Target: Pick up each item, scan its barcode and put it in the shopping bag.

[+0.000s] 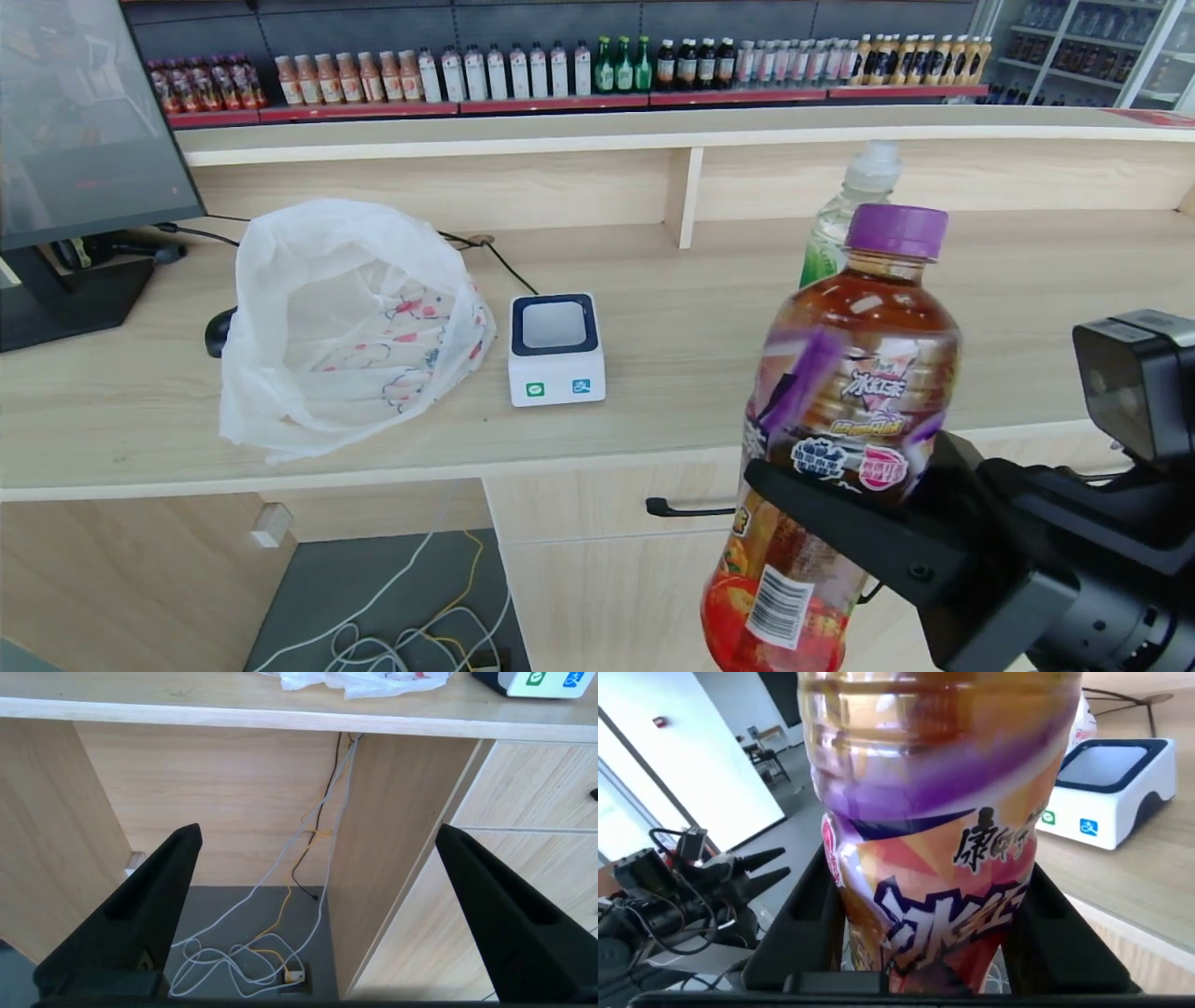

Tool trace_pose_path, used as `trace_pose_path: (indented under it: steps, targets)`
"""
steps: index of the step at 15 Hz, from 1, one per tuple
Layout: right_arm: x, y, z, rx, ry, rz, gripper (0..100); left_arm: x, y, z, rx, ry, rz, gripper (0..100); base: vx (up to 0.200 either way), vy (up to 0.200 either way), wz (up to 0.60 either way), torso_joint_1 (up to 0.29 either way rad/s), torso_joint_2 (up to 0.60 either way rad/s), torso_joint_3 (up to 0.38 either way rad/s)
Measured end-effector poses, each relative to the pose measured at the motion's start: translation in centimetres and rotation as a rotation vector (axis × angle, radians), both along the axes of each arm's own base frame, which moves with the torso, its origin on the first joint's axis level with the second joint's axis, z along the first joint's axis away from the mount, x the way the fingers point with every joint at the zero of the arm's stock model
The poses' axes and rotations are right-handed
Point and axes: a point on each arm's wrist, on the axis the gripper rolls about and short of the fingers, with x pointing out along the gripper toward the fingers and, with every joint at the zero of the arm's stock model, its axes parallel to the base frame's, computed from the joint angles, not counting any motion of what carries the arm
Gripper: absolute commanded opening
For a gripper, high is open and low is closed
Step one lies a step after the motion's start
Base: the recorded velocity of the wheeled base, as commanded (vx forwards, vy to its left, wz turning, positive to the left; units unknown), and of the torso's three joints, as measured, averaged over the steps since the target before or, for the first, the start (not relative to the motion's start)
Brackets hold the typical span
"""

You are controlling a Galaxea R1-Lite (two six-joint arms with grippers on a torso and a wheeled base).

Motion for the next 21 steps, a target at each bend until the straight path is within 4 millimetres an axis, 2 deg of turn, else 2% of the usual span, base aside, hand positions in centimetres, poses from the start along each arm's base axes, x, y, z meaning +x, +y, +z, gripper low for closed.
trace_pose_path:
  steps: [7,15,21]
  targets:
    - [2.3,3.0,1.6,0.036,0.004,0.214,0,0.0,0.0,0.0,0.0,0.0,0.0,100,0.0,0.0,0.0,0.0,0.0,0.0]
    - [3.1,4.1,3.9,0.121,0.053,0.328,0,0.0,0.0,0.0,0.0,0.0,0.0,100,0.0,0.0,0.0,0.0,0.0,0.0]
    - [4.8,4.4,5.3,0.175,0.082,0.337,0,0.0,0.0,0.0,0.0,0.0,0.0,100,0.0,0.0,0.0,0.0,0.0,0.0]
